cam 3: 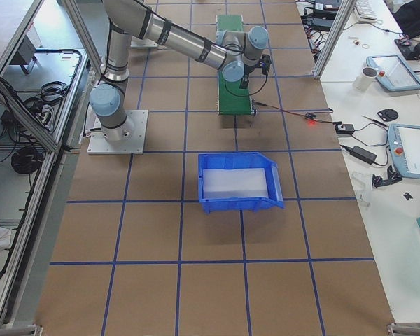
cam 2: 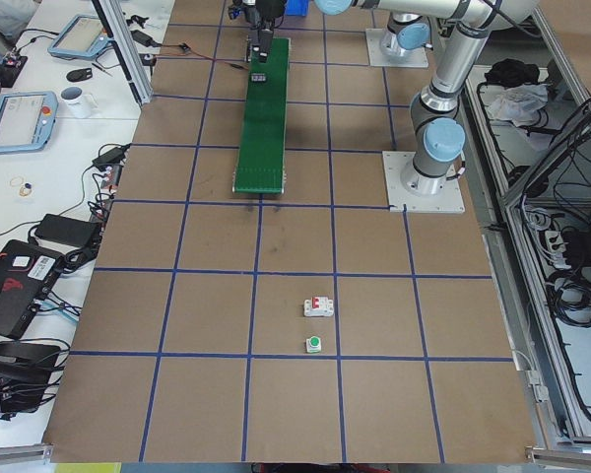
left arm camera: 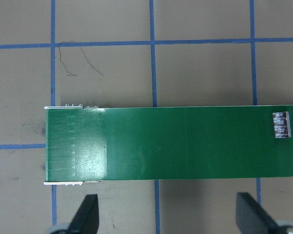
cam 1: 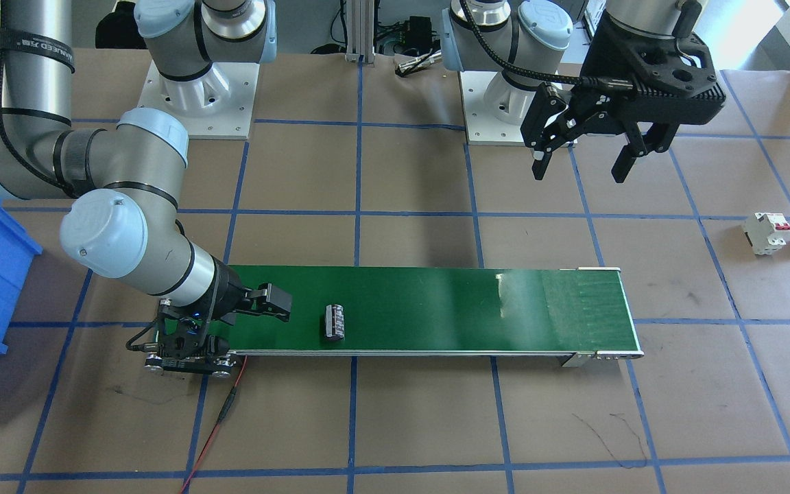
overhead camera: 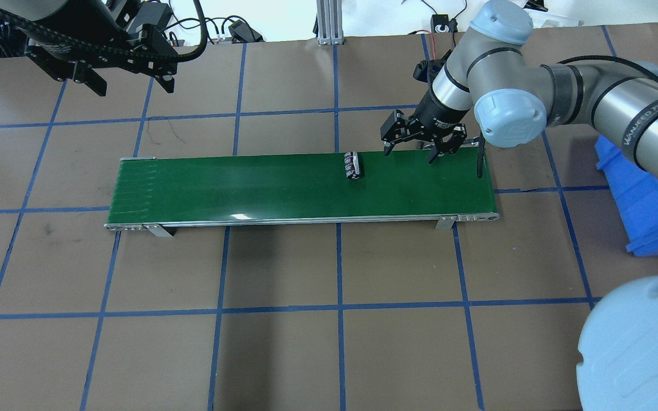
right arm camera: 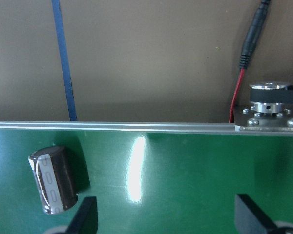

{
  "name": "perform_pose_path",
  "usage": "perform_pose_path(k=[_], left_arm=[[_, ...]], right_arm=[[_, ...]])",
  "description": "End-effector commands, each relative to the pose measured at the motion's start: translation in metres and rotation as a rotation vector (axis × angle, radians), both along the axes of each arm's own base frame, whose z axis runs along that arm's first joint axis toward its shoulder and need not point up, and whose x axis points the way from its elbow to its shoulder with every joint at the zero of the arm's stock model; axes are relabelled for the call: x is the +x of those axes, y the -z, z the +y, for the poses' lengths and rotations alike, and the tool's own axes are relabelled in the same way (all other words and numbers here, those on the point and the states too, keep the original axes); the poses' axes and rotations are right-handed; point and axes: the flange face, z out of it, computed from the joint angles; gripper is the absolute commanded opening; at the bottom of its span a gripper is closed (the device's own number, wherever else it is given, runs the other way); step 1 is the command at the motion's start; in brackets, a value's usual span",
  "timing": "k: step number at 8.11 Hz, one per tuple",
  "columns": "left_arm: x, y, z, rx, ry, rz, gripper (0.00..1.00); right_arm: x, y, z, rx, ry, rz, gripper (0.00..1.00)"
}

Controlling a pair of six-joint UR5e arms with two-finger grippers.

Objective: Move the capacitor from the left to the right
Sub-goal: 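Grasp the capacitor on the belt with the right gripper and lift it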

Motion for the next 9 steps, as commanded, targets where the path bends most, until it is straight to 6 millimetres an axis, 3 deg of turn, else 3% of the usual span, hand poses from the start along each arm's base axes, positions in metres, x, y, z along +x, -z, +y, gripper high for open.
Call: perform_pose_path(k=[1,6,7,8,9], left_arm=[[0.000,-0.001,0.001,-0.002,0.000,0.000,1.00],[0.000,-0.001,0.002,-0.002,0.002,0.000,1.00],[0.000,-0.001,0.002,-0.002,0.002,0.001,1.00],[0.000,-0.001,0.002,-0.002,0.000,0.000,1.00],[-0.001,0.000,0.002,0.000,0.003,0.000,1.00]], right_arm=[[0.000,0.000,0.000,-0.001,-0.002,0.000,1.00],[-0.001,0.002,0.001,0.009,-0.005,0.011,1.00],[-0.002,0.004,0.000,0.009,-0.015,0.017,0.79],[-0.003,0.010,0.000,0.016,-0.022,0.026,0.77],[-0.006,0.012,-0.001,0.012,-0.043,0.063,0.52]])
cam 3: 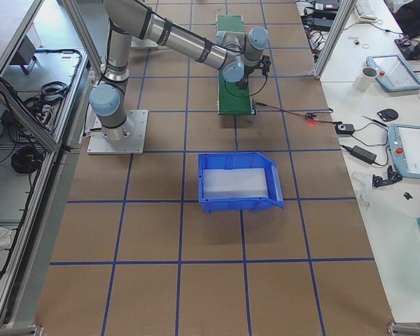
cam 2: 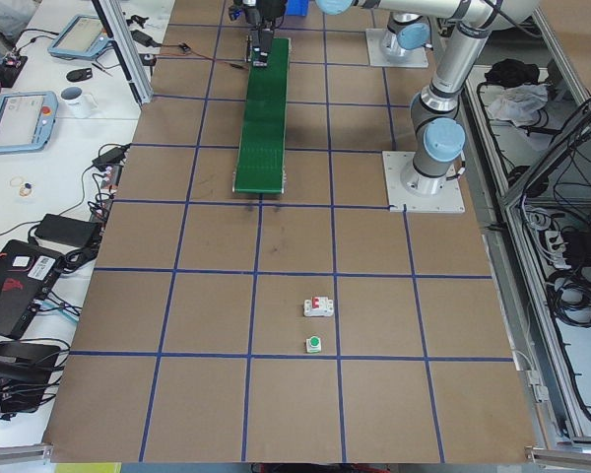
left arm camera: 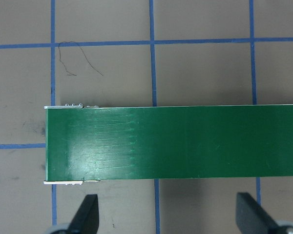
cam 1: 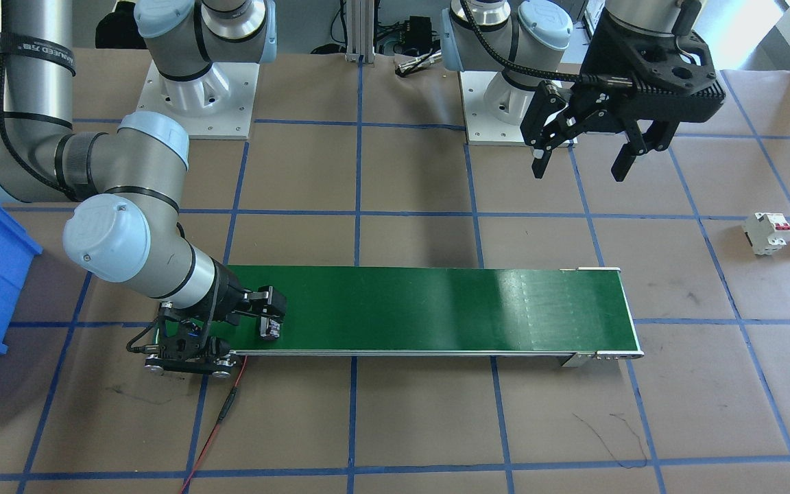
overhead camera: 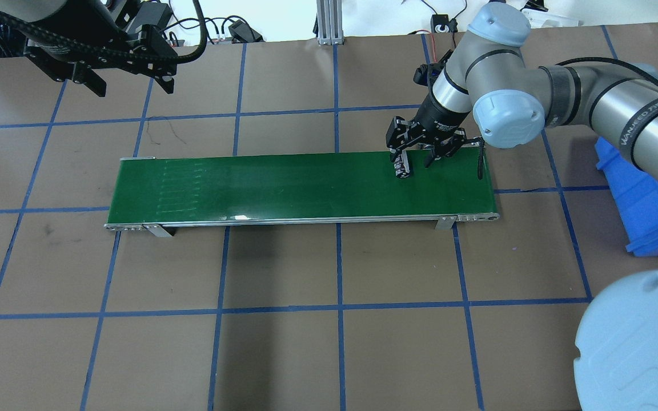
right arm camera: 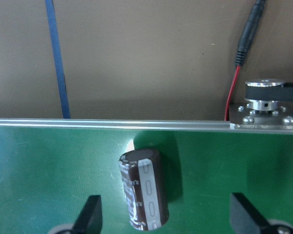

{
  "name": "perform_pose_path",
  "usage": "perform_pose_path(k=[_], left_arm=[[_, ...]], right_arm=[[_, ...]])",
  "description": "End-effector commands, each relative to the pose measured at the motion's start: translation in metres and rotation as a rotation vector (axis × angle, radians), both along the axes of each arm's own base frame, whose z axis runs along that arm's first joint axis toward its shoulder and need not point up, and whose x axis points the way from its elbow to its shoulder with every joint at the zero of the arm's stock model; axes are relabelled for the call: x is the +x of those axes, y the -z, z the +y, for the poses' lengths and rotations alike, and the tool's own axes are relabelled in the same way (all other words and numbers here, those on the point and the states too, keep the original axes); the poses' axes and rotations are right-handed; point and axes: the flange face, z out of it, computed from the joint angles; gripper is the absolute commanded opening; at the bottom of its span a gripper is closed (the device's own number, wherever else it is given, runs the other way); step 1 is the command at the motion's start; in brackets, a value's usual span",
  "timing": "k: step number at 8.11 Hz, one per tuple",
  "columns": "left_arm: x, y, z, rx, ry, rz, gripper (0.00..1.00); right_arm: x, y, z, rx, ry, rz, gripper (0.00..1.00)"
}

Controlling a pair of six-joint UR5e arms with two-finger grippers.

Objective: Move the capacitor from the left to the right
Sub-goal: 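Grasp the capacitor on the belt with the right gripper and lift it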

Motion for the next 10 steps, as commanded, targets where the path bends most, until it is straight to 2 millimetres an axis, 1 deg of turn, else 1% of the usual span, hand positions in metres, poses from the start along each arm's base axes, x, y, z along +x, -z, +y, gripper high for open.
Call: perform_pose_path(k=[1,2,4,5,6,7,8,9,10], left_arm=[[-0.001,0.000,0.000,-0.002,0.002,0.001,1.00],[0.000,0.001,0.000,0.001,0.000,-0.001,1.00],[0.000,0.001,0.000,0.000,0.000,-0.001,1.00],[-0.001,0.000,0.000,-0.002,0.002,0.001,1.00],[0.000,0.000,0.000,-0.002,0.001,0.001,1.00],[-0.001,0.000,0.000,-0.002,0.001,0.001,1.00],[0.000,0.000,0.000,-0.002,-0.001,0.001,1.00],[-0.001,0.000,0.000,-0.002,0.001,0.001,1.00],[0.000,0.000,0.000,-0.002,-0.001,0.001,1.00]], right_arm=[[-0.007,0.007,0.000,-0.009,-0.079,0.069,0.09],[-0.009,0.006,0.000,-0.010,-0.088,0.084,0.00],[-0.016,0.002,-0.001,-0.018,-0.085,0.097,0.00],[-0.022,-0.003,-0.001,-0.027,-0.093,0.156,0.00],[-0.037,-0.022,-0.003,-0.053,-0.096,0.238,0.00],[-0.055,-0.058,0.007,-0.072,-0.095,0.273,0.00],[-0.084,-0.095,0.021,-0.088,-0.110,0.280,0.00],[-0.130,-0.122,0.031,-0.100,-0.124,0.293,0.00],[-0.189,-0.139,0.039,-0.104,-0.174,0.368,0.00]])
